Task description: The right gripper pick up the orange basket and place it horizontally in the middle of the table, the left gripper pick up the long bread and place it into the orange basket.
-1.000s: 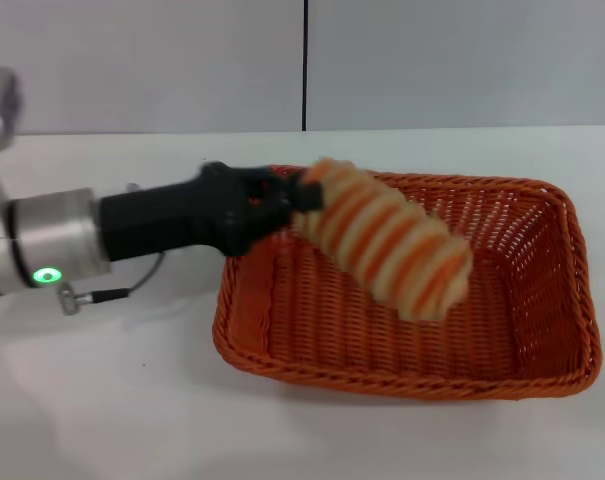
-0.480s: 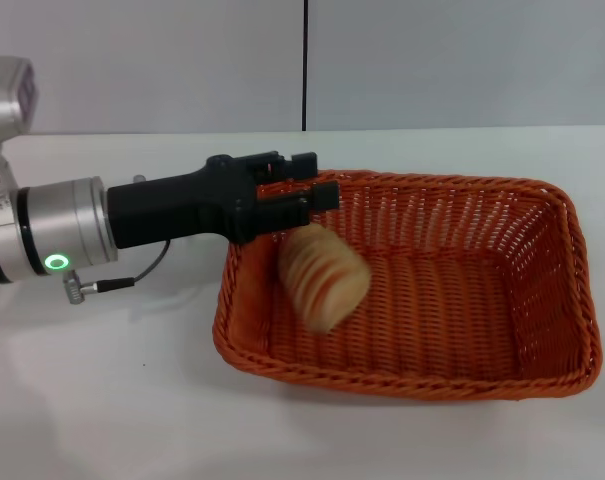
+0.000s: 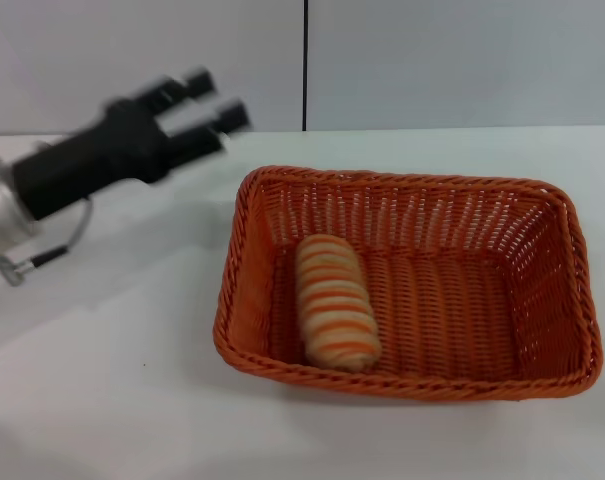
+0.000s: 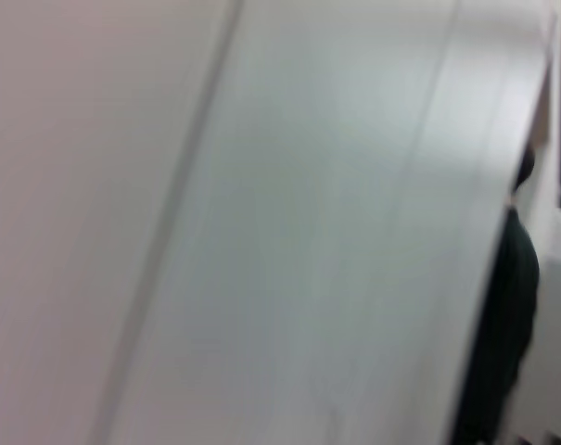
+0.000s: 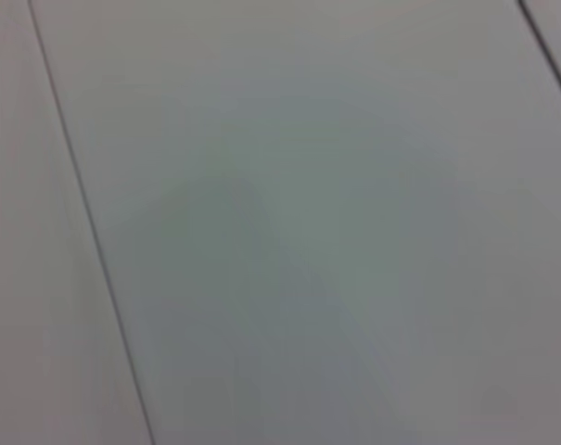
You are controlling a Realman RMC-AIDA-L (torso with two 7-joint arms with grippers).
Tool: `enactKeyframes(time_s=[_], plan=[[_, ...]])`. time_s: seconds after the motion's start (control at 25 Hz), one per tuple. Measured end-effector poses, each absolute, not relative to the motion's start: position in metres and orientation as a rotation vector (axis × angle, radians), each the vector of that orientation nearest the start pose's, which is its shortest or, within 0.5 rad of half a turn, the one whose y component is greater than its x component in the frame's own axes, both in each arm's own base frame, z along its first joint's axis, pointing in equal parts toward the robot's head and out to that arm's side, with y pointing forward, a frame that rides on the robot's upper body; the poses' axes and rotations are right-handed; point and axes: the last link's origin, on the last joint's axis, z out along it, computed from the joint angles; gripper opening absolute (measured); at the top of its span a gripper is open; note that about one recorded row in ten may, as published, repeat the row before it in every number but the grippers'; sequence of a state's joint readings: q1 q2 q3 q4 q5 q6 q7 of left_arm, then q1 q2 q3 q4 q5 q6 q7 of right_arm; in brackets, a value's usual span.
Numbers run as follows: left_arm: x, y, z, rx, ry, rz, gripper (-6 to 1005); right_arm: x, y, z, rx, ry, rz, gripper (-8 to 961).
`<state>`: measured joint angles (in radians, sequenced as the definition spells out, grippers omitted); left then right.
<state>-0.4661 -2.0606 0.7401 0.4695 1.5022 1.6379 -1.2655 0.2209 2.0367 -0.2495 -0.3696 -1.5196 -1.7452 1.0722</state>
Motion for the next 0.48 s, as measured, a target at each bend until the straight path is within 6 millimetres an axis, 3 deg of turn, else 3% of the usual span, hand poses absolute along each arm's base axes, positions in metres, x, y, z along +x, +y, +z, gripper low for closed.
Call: enactKeyframes(time_s=[0.24, 0.48], plan=[[-0.279, 0.302, 0.049, -2.092, -0.533, -1.353, 831, 0.360, 0.230, 0.092, -1.686, 0.639, 1.241, 593], [-0.309, 0.279, 0.075, -1.812, -0.450, -1.318, 830, 0.368, 0.216, 0.102, -1.524, 0.613, 1.260, 593]])
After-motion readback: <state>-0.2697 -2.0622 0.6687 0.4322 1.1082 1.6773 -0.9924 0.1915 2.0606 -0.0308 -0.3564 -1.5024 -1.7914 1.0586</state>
